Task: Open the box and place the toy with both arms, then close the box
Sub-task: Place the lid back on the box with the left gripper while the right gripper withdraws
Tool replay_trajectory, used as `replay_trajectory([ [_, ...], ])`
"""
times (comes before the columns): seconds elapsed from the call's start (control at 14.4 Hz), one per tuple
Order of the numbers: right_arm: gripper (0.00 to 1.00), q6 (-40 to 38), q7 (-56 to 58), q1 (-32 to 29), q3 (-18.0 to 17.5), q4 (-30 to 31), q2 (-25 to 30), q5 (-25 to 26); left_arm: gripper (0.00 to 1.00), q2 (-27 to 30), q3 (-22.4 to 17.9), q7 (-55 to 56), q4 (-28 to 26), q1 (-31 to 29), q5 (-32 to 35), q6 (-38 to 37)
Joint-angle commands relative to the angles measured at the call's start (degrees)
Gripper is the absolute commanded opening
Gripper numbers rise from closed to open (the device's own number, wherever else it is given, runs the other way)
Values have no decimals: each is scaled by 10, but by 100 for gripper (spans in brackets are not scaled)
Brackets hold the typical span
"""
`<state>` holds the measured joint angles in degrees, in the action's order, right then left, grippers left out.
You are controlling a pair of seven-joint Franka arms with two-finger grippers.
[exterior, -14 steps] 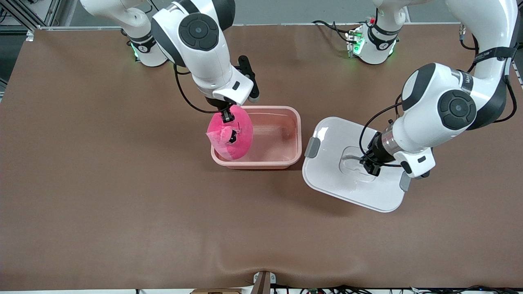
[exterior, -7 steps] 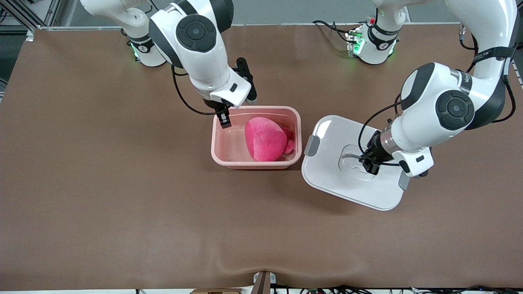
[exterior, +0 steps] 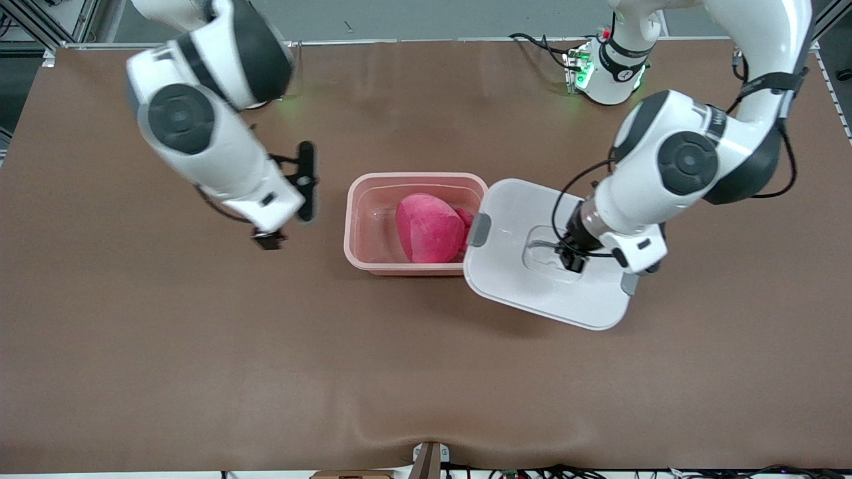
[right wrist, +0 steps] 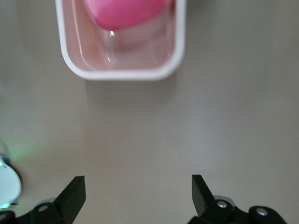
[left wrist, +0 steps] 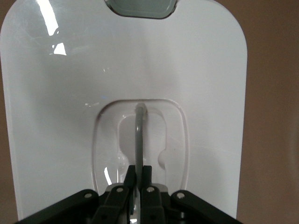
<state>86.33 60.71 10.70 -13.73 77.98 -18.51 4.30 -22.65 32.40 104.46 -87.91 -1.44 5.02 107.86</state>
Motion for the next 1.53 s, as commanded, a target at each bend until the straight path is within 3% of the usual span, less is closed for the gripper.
replay_trajectory([
  [0.0,100,-41,-90,-39,-9,6,51,-3,0,7,-2,58,3,34,-4,6],
  [0.42,100,-12,-138,-117,-5,10,72,7,0,5,-6,186,-2,101,10,66],
  [0.69,100,-34,-234,-132,30,8,71,-6,0,-18,-5,310,-3,158,96,97],
  [1.04,100,-33,-233,-78,165,15,91,-17,0,-43,-5,444,-3,210,197,120],
  [1.18,100,-1,-234,-78,179,37,108,-16,0,-54,-5,493,-3,229,239,133],
  [1.32,100,99,-234,-84,179,93,145,-16,0,-65,-5,523,0,240,264,136],
  [1.46,100,107,-286,-97,179,125,166,-18,0,-75,-5,541,0,258,271,140],
])
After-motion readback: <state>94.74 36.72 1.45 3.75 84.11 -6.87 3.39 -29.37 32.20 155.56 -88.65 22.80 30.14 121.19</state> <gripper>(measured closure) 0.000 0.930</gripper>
